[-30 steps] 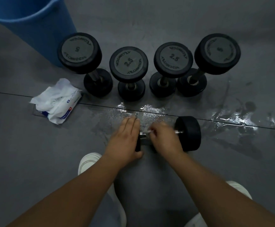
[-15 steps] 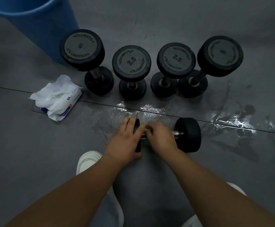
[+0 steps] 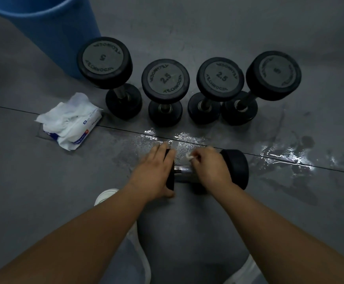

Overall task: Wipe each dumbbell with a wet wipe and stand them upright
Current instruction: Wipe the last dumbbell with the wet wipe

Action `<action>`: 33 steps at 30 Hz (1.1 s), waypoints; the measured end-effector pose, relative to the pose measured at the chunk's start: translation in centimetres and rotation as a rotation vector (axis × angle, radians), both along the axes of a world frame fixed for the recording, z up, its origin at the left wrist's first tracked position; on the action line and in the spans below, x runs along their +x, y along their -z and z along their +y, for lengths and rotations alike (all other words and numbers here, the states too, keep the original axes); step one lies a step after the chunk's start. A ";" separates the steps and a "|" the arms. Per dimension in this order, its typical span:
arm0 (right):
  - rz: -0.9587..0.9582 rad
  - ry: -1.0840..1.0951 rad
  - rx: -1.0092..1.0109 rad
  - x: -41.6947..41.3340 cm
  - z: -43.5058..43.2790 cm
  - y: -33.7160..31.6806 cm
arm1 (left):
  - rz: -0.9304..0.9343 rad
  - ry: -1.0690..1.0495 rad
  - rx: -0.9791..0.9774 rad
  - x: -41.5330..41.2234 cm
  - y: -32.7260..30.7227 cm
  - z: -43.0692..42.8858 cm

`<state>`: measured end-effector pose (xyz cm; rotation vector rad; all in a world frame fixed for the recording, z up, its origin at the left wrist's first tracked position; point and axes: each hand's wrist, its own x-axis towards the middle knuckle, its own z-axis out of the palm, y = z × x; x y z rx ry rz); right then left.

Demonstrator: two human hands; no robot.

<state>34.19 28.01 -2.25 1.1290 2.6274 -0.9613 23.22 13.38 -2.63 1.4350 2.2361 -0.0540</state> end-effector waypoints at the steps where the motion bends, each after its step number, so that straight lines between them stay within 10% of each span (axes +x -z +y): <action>1: -0.025 -0.082 -0.003 0.1 -0.1 0.0 | 0.005 0.031 -0.033 -0.2 -0.2 0.1; 5: -0.181 -0.353 0.014 0.1 0.1 -1.4 | -0.030 0.054 -0.116 -1.9 -1.2 1.7; 16: -0.256 -0.196 0.201 0.9 1.0 -1.5 | 0.256 -0.112 0.021 2.4 -0.4 0.6; 26: -0.213 -0.158 0.210 0.3 2.3 -1.5 | 0.195 -0.066 0.019 0.1 -1.0 1.0; 33: -0.515 -0.293 0.117 0.7 0.7 -1.6 | -0.019 0.098 -0.020 0.6 -0.6 0.7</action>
